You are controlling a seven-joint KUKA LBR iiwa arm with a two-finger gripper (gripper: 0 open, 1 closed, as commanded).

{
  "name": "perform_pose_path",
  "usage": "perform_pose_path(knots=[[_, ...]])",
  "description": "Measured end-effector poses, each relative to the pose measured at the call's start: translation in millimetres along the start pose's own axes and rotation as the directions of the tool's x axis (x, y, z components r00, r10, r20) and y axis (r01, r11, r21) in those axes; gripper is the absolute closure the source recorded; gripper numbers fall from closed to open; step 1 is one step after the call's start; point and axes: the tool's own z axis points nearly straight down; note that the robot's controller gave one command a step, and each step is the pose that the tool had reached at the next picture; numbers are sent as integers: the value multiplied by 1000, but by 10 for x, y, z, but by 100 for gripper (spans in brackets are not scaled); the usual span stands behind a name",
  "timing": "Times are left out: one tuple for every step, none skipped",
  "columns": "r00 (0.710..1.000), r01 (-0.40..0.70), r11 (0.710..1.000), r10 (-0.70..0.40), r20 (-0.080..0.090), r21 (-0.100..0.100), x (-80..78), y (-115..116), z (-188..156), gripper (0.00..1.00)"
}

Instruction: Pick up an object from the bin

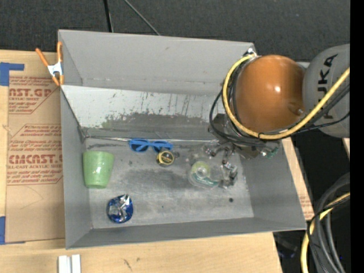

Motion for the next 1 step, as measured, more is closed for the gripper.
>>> perform_pose_path(knots=[[1000,9,1000,-9,-1,-1,-86,28,-583,100]])
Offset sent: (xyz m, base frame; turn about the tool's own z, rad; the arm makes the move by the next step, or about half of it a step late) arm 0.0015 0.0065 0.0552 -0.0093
